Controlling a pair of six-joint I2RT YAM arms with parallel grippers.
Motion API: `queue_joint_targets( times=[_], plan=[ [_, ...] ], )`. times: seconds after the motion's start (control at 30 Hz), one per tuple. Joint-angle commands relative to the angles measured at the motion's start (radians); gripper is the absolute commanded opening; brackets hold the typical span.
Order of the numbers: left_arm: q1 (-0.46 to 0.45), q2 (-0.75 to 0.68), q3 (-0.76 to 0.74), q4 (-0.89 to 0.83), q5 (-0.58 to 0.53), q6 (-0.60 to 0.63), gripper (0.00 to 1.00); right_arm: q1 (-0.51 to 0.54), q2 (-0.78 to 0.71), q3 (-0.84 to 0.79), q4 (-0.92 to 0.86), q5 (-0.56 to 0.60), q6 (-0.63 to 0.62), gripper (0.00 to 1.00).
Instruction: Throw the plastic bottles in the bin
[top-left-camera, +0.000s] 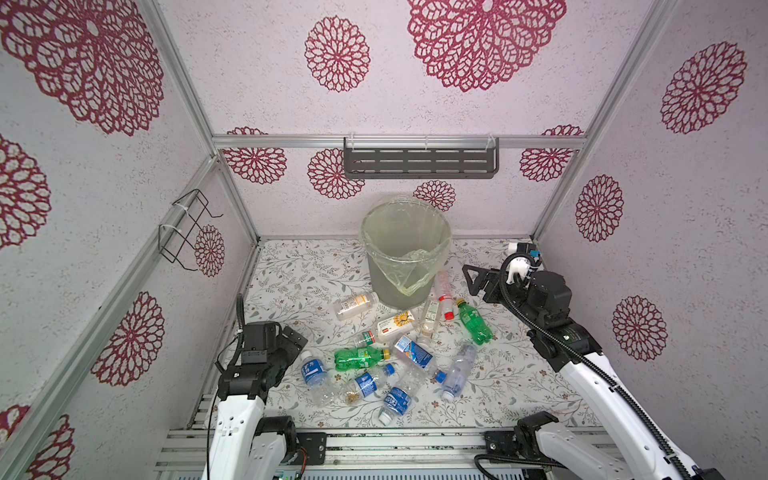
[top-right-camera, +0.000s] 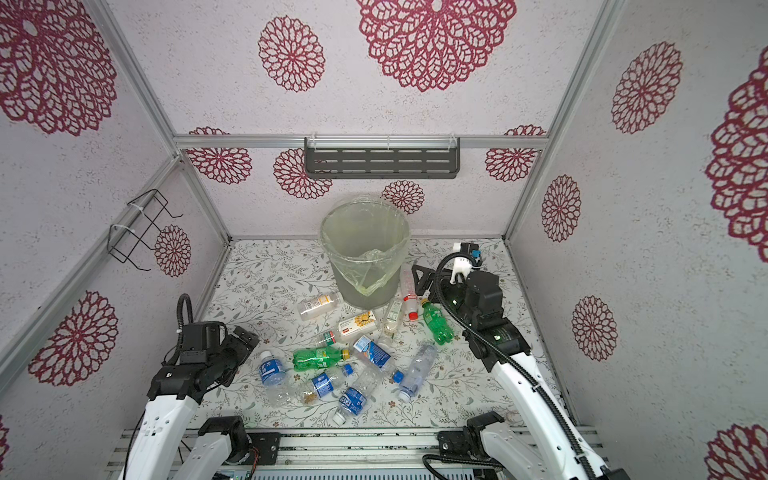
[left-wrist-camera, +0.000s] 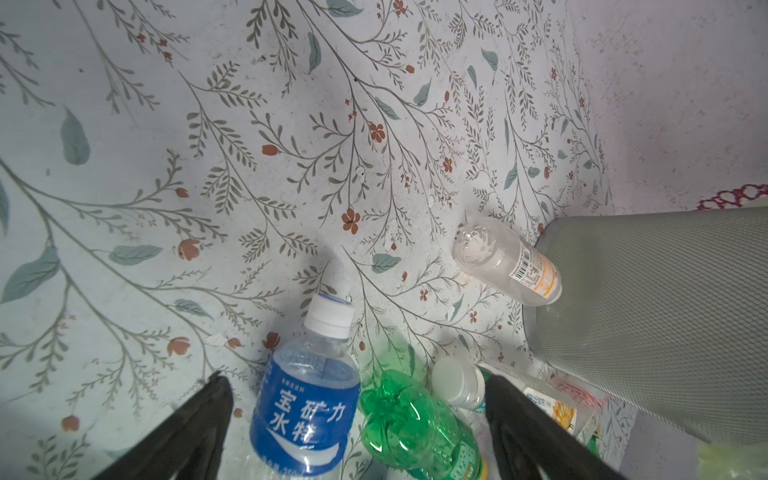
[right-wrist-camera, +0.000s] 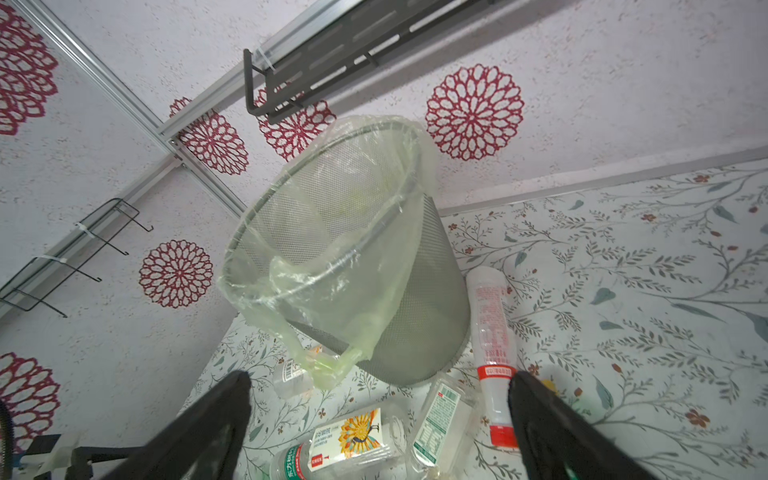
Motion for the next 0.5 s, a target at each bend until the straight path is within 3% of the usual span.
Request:
queue_joint_targets(
  times=[0.0,0.47],
  plan=[
    [-0.007,0.008,-0.002,-0.007,0.042,-0.027,0.97,0.005,-0.038,-0.03,0.002,0.049,0.009,0.99],
    [-0.026,-0.041,-0.066,-0.037,0.089,-0.043,0.97,0.005,-0.061,-0.137,-0.008,0.078,0.066,0.99]
  ],
)
